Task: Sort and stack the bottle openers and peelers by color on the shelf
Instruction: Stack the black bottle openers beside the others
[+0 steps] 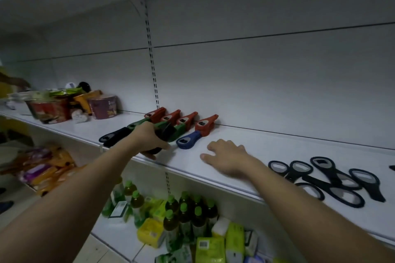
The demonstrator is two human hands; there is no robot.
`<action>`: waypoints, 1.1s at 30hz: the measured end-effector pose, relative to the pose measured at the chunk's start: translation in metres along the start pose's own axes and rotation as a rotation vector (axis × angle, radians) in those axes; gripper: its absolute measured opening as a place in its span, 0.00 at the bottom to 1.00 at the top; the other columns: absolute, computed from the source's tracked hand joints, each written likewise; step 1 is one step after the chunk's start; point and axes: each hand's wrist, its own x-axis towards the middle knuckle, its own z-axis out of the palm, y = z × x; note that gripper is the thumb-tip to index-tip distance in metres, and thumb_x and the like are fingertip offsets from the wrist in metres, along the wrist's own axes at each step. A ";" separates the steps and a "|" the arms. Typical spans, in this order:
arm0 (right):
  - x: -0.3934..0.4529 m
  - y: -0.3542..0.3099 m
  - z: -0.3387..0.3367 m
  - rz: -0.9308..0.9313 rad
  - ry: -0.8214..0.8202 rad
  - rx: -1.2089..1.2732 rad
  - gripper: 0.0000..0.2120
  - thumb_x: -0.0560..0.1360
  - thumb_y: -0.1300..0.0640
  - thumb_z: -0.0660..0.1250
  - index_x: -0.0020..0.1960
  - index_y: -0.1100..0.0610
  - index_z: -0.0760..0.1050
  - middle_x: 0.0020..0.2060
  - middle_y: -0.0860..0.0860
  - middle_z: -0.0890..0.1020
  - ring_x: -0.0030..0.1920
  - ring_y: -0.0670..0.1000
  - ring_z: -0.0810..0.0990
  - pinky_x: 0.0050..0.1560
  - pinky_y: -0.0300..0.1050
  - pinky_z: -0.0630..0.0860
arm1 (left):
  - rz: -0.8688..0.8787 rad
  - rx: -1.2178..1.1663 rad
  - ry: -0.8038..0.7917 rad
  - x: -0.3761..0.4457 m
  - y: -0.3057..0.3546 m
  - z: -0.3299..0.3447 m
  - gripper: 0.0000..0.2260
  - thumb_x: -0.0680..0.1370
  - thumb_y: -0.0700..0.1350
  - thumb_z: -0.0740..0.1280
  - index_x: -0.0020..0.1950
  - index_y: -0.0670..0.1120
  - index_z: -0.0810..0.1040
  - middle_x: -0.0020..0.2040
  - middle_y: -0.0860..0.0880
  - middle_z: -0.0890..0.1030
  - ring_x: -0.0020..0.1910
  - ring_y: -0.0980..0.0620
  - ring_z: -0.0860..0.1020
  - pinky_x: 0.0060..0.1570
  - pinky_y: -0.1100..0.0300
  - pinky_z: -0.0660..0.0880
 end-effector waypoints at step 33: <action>-0.035 0.040 -0.025 -0.002 0.609 0.509 0.10 0.78 0.58 0.62 0.58 0.51 0.73 0.52 0.47 0.78 0.51 0.49 0.75 0.52 0.46 0.74 | 0.210 0.755 0.470 0.017 0.046 0.030 0.34 0.75 0.72 0.56 0.69 0.48 0.69 0.67 0.42 0.72 0.66 0.39 0.69 0.63 0.41 0.68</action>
